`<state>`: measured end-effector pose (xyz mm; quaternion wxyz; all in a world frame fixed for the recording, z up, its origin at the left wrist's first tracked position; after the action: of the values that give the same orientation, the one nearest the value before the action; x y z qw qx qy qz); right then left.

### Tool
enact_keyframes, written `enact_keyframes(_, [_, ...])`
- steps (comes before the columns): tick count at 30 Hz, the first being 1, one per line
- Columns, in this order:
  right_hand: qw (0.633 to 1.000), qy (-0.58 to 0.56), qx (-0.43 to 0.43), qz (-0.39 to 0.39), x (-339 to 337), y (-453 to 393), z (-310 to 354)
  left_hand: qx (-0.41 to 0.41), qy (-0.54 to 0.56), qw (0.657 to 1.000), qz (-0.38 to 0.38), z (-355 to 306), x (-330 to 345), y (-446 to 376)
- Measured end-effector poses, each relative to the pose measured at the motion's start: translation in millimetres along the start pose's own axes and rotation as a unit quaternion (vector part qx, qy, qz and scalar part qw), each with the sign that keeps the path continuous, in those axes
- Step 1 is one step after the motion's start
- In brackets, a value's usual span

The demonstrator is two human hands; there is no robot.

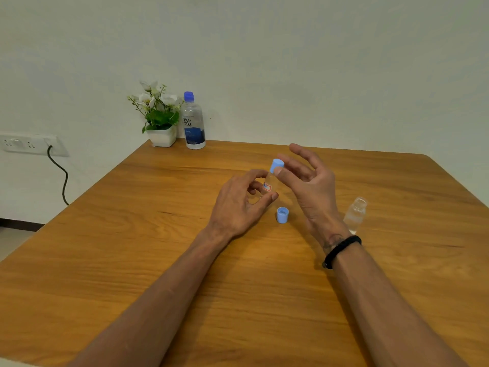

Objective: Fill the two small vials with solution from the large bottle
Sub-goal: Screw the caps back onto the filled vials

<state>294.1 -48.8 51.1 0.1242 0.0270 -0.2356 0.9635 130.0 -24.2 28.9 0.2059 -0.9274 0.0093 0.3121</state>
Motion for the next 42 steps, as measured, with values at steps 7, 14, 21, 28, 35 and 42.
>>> enact_keyframes(7, [0.999,0.039,-0.016,-0.017,-3.2,-0.8,-0.3,0.0,0.0,1.0,0.001,-0.3,0.1,0.6])
enact_keyframes(14, [1.0,0.001,0.013,-0.012,-1.3,-1.3,-3.4,-0.004,-0.003,1.0,0.001,-1.0,0.3,-0.4])
enact_keyframes(21, [1.0,0.012,-0.004,-0.015,-2.2,-1.1,-1.1,-0.002,-0.005,1.0,0.002,1.1,1.9,-0.2])
enact_keyframes(28, [0.999,0.027,-0.016,-0.016,-3.2,-1.3,-0.9,-0.001,-0.007,1.0,-0.001,2.7,2.2,-0.8])
enact_keyframes(35, [1.0,0.021,-0.007,-0.02,-2.8,-2.3,-4.4,-0.009,-0.014,1.0,0.006,3.3,2.9,-1.1])
enact_keyframes(42, [0.999,0.038,-0.018,-0.025,-4.2,-2.1,-2.1,-0.005,-0.025,1.0,0.012,2.7,4.1,0.0])
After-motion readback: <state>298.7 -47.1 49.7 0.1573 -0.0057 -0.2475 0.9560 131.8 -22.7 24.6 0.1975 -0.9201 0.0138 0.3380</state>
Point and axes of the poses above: each hand's wrist, its own y-axis away from the middle knuckle, its own x-axis out of the palm, z = x × y, the point moved 6 cm from there along -y, towards the middle knuckle, and after that the axes turned 11 degrees about -x, right-handed, at the moved point
